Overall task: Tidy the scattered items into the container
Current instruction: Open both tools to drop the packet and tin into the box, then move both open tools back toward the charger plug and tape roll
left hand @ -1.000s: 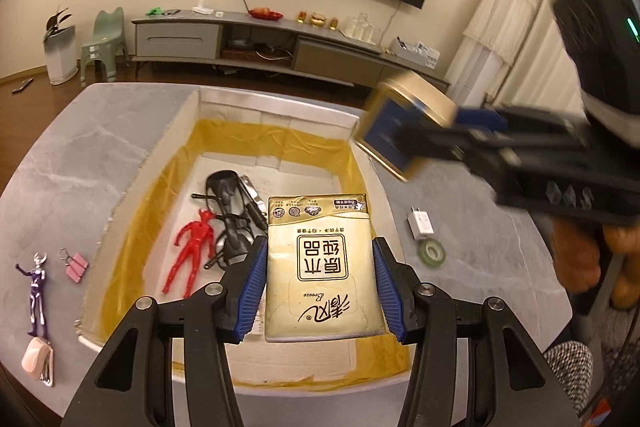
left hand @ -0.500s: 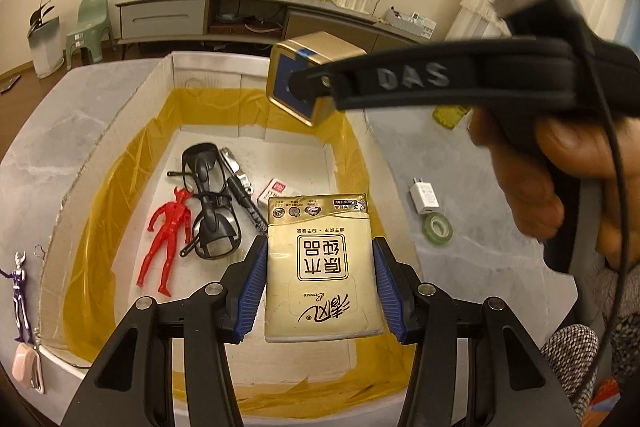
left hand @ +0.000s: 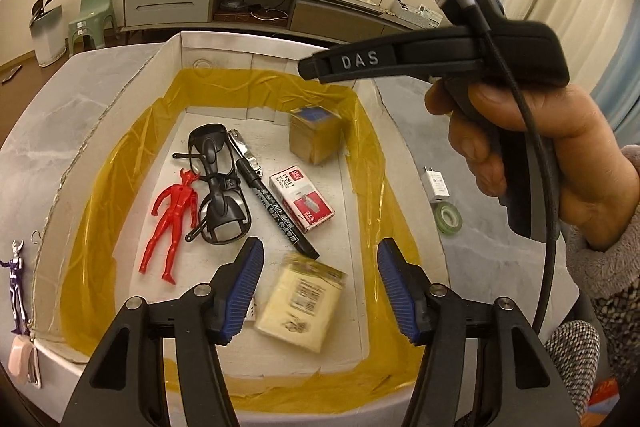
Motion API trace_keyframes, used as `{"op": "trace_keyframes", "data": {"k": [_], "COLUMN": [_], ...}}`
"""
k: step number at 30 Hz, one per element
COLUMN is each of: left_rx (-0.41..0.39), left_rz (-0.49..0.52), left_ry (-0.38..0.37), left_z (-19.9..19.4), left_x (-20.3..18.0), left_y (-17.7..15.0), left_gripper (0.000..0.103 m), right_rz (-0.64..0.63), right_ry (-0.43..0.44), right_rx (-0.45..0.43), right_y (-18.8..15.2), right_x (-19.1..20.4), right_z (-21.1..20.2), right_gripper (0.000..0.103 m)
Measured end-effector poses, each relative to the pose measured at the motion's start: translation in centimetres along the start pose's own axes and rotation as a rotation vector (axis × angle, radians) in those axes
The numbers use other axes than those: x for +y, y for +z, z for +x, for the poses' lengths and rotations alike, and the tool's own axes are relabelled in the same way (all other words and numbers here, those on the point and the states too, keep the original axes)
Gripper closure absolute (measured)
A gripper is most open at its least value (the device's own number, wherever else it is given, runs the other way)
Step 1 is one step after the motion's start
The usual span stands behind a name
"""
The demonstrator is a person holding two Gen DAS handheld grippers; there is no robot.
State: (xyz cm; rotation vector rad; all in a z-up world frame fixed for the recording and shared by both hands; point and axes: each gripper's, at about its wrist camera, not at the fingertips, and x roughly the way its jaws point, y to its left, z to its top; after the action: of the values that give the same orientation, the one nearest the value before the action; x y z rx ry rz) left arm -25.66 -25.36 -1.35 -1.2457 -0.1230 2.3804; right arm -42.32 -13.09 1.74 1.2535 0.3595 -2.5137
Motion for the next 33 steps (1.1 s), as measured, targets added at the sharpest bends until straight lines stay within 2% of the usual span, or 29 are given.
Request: {"op": "trace_keyframes", "data": {"k": [16,33], "left_rx": [-0.019,-0.046], "left_rz": [-0.002,0.028], "left_ry": [0.005,0.022], "left_z": [-1.8,-5.4], "left_x": [-0.4,-3.4], "left_y": [-0.8,-2.3], "left_gripper": [0.042,0.043], "right_rz": [-0.002,0.024], "right_ry": [0.049,0.142], "right_rx": [0.002,-0.067], "right_y": [-2.2,-6.1], "right_x": [0.9,1.5], "right_z": [-2.8,-10.0], "right_gripper": [0.049,0.049]}}
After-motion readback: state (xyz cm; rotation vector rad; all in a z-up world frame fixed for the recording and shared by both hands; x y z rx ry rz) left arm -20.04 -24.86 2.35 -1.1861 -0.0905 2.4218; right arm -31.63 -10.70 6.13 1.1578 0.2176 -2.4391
